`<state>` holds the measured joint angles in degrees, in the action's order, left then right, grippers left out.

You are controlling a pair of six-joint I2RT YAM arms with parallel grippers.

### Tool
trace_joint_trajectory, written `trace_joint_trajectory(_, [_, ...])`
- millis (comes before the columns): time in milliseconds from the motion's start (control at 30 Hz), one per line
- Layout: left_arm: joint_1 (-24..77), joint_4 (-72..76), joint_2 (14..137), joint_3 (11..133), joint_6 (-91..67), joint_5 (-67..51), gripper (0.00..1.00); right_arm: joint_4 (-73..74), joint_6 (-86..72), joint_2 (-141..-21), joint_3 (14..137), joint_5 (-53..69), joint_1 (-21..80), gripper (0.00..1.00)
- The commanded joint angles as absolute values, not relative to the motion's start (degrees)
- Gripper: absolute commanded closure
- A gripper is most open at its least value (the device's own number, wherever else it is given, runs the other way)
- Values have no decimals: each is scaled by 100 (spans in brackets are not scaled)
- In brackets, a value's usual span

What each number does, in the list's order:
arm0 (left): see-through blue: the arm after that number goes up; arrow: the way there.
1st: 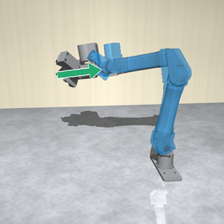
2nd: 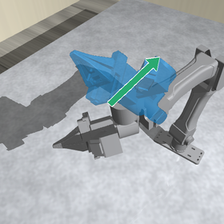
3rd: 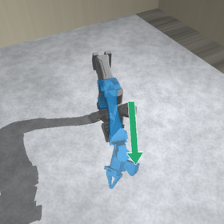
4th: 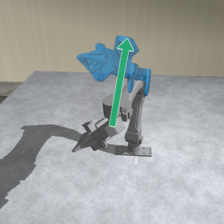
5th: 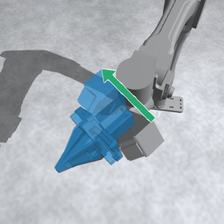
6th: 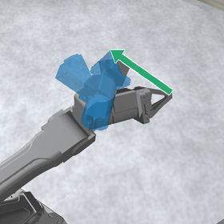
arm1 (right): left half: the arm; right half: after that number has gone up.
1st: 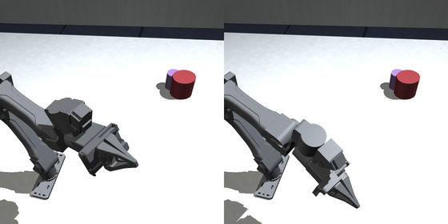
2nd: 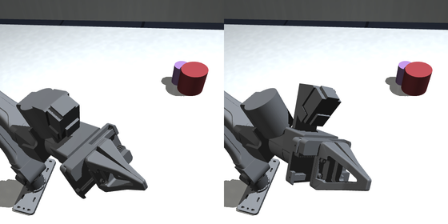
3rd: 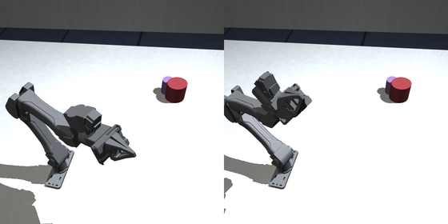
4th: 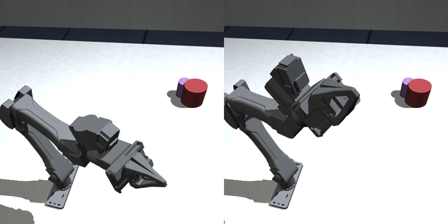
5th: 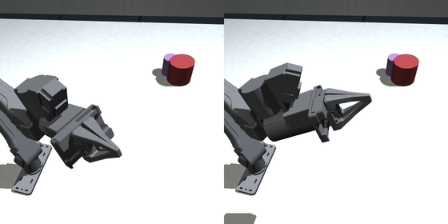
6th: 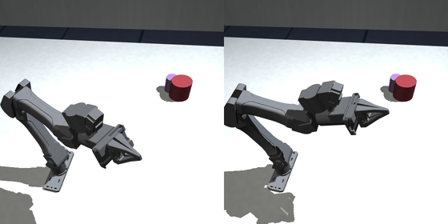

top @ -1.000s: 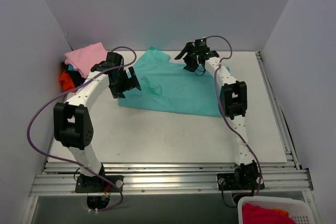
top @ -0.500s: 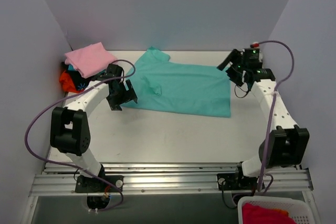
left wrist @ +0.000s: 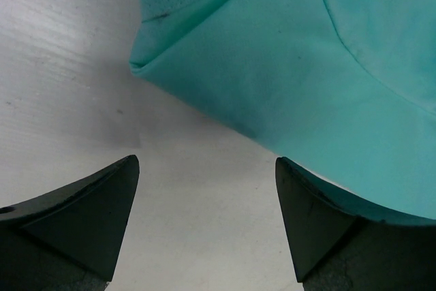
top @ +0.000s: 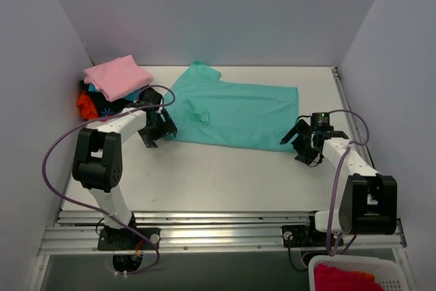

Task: Fold and stack the t-shirts
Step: Fold the tshirt

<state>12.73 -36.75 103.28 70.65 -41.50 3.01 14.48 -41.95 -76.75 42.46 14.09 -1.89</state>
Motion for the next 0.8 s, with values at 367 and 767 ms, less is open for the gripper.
trace_joint_trajectory(367, [932,-2901,10889,7295,-4377,255,12,537,-3999,-8401,4078,1011,-439,25])
trace_joint_trajectory(767, [765,-2839,11285,7550,-4333,185,17,-114,-4228,-9175,4113,1002,-466,57])
